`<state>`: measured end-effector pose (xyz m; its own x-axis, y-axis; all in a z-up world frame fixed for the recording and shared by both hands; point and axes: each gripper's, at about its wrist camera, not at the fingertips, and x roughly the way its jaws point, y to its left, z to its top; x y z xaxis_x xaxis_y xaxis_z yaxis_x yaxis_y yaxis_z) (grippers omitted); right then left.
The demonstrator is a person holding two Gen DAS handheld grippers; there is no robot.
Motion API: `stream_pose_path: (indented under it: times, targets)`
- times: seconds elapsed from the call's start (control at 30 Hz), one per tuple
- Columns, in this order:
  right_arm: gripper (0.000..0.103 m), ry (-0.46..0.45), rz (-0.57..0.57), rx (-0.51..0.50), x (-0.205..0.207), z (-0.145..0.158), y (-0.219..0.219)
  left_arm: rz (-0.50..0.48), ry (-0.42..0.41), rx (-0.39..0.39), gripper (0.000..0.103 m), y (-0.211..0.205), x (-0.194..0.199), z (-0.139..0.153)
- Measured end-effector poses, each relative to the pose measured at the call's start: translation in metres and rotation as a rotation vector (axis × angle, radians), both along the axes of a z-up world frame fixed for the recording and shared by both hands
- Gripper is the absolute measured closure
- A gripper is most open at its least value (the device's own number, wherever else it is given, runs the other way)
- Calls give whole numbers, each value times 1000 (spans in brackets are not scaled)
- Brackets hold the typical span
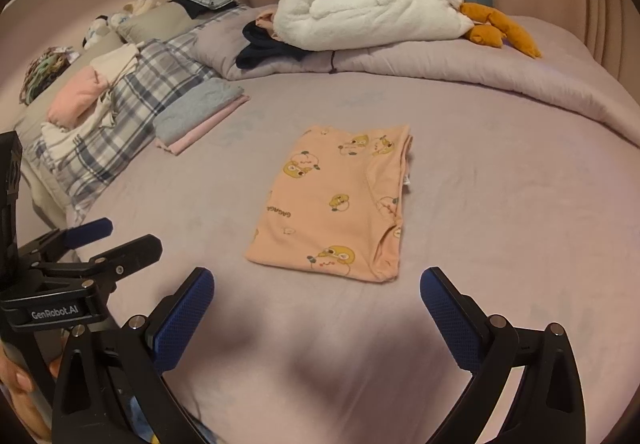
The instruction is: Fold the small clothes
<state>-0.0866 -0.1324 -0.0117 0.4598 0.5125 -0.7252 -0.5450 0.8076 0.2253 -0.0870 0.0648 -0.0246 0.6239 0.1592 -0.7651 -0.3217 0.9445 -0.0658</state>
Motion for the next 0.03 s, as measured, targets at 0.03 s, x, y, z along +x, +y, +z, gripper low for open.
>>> stream_pose_path:
  times: [0.03]
  targets:
    - [1, 1, 2, 1, 1, 0, 0, -2, -2, -2, 0, 0, 0, 0]
